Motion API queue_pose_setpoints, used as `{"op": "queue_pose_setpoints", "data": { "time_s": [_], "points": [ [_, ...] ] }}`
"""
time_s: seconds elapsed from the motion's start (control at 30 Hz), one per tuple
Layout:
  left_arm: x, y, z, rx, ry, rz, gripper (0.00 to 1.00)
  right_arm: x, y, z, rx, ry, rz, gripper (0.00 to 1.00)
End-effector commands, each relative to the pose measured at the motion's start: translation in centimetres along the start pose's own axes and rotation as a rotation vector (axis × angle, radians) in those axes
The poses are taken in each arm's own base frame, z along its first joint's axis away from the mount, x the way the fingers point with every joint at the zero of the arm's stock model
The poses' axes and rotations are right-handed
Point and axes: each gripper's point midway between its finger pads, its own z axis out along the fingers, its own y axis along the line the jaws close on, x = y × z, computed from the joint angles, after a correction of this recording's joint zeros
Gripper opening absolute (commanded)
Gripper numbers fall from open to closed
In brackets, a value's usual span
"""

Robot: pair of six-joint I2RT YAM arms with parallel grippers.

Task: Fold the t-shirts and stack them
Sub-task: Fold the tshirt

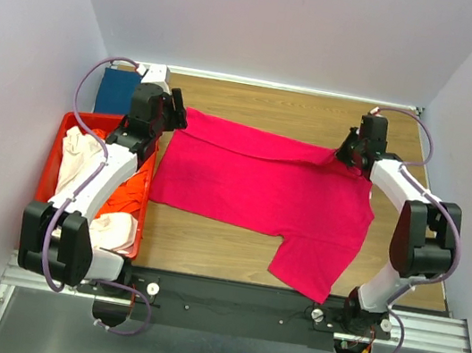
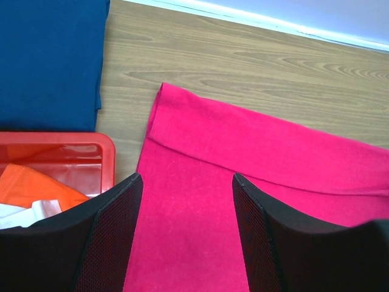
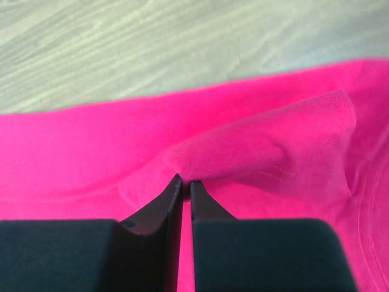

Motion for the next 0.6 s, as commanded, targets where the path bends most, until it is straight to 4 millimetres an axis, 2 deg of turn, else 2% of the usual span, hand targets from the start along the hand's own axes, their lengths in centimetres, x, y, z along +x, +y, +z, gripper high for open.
{"op": "queue_pose_setpoints", "data": {
  "time_s": [0.0,0.03,0.1,0.27,0.4,0.5,0.57],
  "points": [
    [-0.2,-0.3,0.3,0.009,-0.003,0.014,0.69,0.8,0.2,2.0,0.011,0.072,-0.026,0.18],
    [-0.2,-0.3,0.3,0.008,-0.002,0.016,0.68,0.2,0.5,1.9,0.005,0.061,-0.028,0.20],
    [-0.1,-0.2,0.4,0.006,0.002,0.016,0.68,0.5,0.5,2.8,0.006,0.079,-0.033,0.24],
    [0.3,-0.2,0.6,0.005,0.013,0.018,0.68,-0.5,1.0,2.6,-0.005,0.059,-0.032,0.45],
    [0.4,-0.4,0.8,0.012,0.022,0.017,0.68,-1.3,1.1,1.0,-0.015,0.028,-0.012,0.50],
    [0.5,-0.3,0.8,0.014,0.027,0.015,0.68,-1.0,1.4,0.4,-0.066,0.042,0.013,0.50],
    [0.6,-0.4,0.8,0.017,0.028,0.014,0.68,-0.8,0.7,0.4,-0.083,0.044,0.070,0.50]
  ]
}}
